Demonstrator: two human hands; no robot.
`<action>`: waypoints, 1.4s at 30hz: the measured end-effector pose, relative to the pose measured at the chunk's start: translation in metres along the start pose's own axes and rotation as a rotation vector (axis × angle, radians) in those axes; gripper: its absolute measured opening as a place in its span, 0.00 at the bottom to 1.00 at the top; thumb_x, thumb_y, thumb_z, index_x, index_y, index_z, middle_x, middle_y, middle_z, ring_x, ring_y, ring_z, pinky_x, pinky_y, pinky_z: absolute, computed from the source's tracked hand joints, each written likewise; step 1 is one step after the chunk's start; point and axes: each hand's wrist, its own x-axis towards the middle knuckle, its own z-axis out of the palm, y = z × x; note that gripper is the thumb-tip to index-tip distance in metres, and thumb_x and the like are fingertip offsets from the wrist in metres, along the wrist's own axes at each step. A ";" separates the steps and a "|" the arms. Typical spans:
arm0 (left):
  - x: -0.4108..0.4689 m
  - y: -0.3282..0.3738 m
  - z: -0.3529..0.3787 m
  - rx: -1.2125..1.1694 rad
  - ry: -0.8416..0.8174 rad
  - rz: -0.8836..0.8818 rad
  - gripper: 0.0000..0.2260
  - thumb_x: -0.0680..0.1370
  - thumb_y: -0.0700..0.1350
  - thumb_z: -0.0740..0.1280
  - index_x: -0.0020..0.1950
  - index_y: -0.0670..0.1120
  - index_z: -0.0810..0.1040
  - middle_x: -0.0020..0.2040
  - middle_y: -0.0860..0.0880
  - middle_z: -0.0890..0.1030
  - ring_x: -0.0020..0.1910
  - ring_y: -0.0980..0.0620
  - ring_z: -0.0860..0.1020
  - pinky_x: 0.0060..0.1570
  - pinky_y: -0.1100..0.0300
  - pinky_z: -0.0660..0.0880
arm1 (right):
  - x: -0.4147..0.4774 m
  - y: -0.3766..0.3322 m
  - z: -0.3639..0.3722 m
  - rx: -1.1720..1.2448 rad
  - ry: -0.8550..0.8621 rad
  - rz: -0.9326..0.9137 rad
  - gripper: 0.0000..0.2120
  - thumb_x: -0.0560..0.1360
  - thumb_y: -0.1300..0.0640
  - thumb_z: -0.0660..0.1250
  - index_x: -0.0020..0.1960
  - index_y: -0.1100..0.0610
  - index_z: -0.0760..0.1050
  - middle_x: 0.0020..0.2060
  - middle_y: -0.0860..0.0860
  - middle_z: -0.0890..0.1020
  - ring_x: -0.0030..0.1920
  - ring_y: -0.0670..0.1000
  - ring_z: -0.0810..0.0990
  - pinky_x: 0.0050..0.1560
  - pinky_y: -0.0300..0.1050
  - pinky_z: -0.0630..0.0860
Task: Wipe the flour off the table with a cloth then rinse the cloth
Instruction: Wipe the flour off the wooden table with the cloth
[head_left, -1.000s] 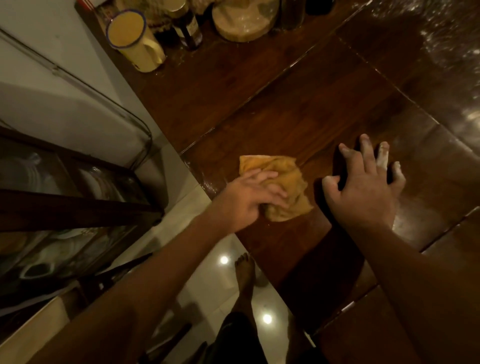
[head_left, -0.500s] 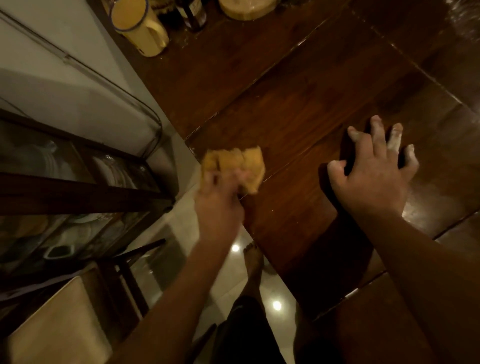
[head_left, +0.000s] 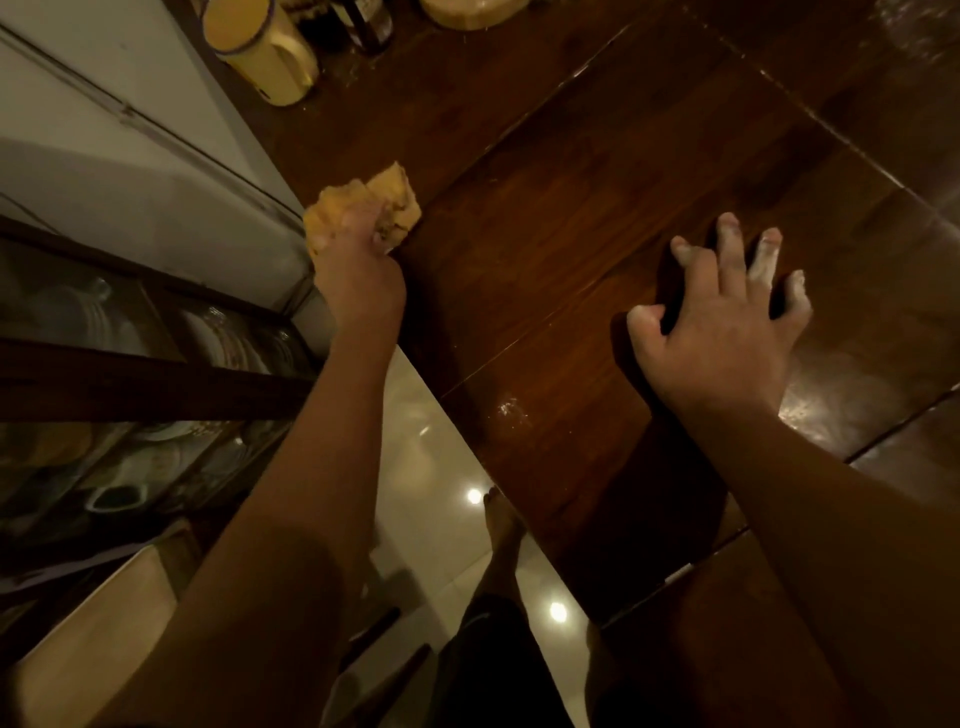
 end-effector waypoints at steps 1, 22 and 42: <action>-0.014 0.004 0.000 0.037 0.004 0.047 0.22 0.78 0.36 0.56 0.67 0.56 0.73 0.65 0.47 0.73 0.60 0.47 0.74 0.48 0.61 0.67 | 0.000 0.000 0.000 -0.007 -0.003 -0.002 0.29 0.76 0.43 0.56 0.75 0.51 0.62 0.81 0.54 0.53 0.81 0.60 0.45 0.76 0.66 0.46; -0.117 0.047 0.020 -0.018 -0.101 0.319 0.21 0.78 0.38 0.59 0.67 0.55 0.75 0.69 0.47 0.73 0.67 0.46 0.70 0.70 0.61 0.58 | -0.002 0.019 -0.009 0.102 -0.116 -0.144 0.31 0.75 0.38 0.58 0.76 0.47 0.61 0.81 0.54 0.51 0.81 0.59 0.42 0.77 0.62 0.41; -0.312 0.072 0.004 -0.091 -0.329 0.603 0.24 0.75 0.33 0.60 0.66 0.53 0.77 0.67 0.43 0.75 0.67 0.38 0.69 0.68 0.49 0.65 | -0.282 0.209 -0.069 -0.081 -0.279 0.026 0.26 0.82 0.34 0.42 0.77 0.31 0.37 0.80 0.38 0.39 0.79 0.47 0.34 0.76 0.60 0.33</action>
